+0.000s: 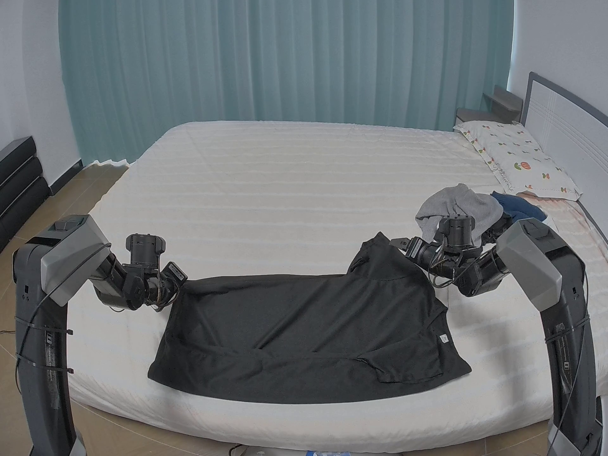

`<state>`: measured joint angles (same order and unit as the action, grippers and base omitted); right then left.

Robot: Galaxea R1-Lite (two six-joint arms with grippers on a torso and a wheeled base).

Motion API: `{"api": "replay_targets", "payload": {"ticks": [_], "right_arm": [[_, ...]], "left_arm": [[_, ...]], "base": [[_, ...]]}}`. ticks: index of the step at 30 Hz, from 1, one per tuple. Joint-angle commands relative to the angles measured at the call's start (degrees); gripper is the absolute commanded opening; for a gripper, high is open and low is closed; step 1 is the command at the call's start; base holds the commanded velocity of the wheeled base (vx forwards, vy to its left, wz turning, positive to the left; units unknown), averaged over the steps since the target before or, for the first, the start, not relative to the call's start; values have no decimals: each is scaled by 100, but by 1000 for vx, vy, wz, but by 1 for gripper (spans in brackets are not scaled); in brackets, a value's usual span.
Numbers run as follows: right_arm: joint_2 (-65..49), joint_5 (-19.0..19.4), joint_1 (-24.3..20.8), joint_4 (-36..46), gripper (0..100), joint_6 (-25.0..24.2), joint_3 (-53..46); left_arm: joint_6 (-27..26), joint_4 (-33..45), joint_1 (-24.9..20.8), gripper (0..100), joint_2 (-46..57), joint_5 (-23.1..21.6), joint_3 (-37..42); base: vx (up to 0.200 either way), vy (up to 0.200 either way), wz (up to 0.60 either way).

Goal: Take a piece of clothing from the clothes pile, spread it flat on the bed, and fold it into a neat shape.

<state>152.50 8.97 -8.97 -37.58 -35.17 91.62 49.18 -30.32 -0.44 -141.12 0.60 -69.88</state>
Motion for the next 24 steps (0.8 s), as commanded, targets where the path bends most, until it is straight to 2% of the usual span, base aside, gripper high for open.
{"api": "replay_targets", "payload": {"ticks": [1,10,24], "right_arm": [[280,-10,36,5,100,10,233],[482,-203,97,128,100,19,567],[552,-229,62,190,100,19,567]], "left_arm": [[-5,0,0,0,14,2,18],[-5,0,-9,0,5,11,9],[-13,0,-9,0,-3,11,-8]], "base": [[0,0,0],[0,0,0],[0,0,0]]}}
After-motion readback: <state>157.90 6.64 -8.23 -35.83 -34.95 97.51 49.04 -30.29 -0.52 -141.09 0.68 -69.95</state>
